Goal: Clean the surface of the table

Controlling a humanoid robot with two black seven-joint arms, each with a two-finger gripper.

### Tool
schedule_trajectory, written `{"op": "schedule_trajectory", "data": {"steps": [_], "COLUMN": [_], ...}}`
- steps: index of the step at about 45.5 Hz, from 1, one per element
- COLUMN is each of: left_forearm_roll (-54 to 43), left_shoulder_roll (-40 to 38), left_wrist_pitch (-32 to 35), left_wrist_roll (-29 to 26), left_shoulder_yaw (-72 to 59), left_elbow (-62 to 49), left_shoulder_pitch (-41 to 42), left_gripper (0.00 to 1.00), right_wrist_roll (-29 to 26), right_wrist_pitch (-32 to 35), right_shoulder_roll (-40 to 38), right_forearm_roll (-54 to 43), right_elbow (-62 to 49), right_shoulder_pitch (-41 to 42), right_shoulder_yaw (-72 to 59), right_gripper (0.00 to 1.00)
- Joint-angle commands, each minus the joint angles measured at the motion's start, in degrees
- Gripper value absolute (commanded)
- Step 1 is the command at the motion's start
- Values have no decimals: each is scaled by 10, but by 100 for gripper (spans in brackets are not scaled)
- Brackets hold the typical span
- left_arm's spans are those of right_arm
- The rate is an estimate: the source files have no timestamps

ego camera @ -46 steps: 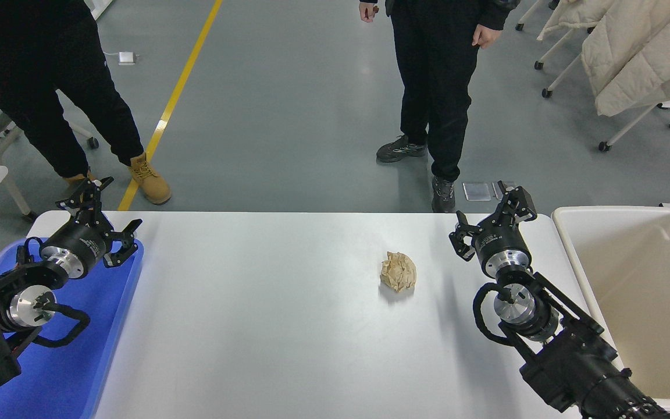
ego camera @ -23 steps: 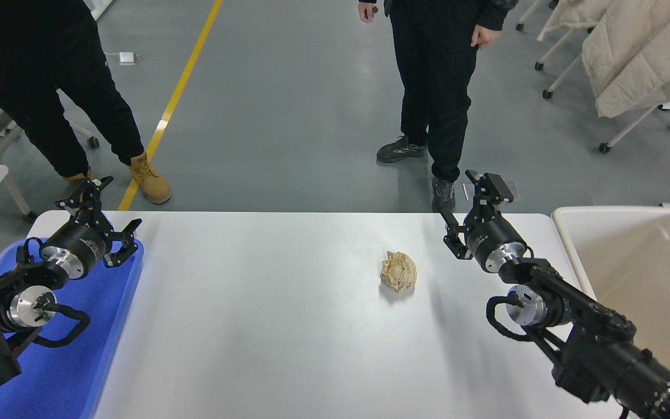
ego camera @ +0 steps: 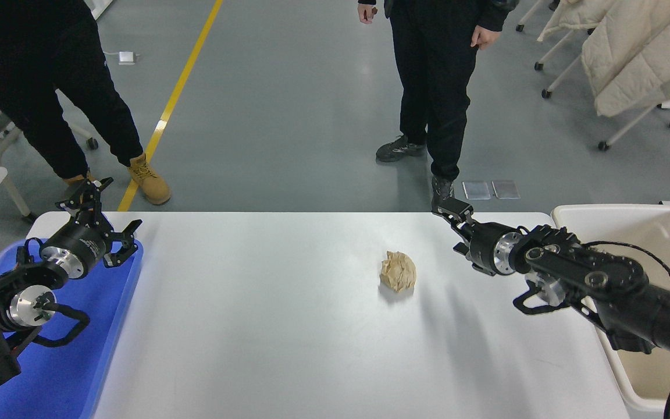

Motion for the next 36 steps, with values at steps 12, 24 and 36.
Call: {"op": "schedule_trajectory", "data": {"steps": [12, 24, 36], "left_forearm_roll": [0, 0, 0], "left_shoulder_roll": [0, 0, 0], "left_wrist_pitch": [0, 0, 0], "left_wrist_roll": [0, 0, 0], "left_shoulder_yaw": [0, 0, 0], "left_elbow": [0, 0, 0], "left_shoulder_pitch": [0, 1, 1], "left_gripper": [100, 100, 100], "right_wrist_roll": [-100, -100, -100], "right_wrist_pitch": [30, 30, 32], "right_shoulder_roll": [108, 187, 187], "right_forearm_roll": [17, 7, 7], "right_elbow": [-21, -115, -164], "right_shoulder_pitch": [50, 32, 23], "right_shoulder_yaw": [-61, -102, -120], "right_gripper": [100, 100, 100]}}
